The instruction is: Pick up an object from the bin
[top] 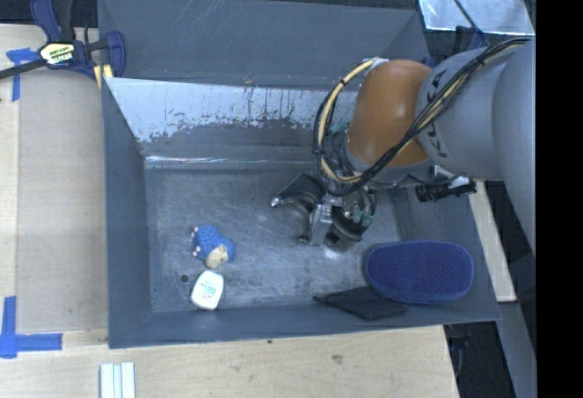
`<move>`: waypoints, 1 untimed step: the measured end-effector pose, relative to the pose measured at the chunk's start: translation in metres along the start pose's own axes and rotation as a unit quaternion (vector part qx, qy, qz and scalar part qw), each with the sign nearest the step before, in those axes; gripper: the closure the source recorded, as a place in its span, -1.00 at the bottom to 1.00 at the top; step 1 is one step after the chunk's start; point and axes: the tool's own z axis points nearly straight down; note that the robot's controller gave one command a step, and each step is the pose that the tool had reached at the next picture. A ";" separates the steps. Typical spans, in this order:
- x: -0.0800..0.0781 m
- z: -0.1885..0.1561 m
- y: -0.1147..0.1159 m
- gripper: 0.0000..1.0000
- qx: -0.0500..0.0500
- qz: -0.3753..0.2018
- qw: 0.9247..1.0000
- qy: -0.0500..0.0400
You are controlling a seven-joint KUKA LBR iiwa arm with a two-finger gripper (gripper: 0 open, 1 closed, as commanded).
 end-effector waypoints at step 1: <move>0.010 -0.034 0.021 -1.00 -0.001 0.081 0.997 -0.005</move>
Offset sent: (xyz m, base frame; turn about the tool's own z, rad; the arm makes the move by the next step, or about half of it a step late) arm -0.0058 0.0228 0.0328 0.1647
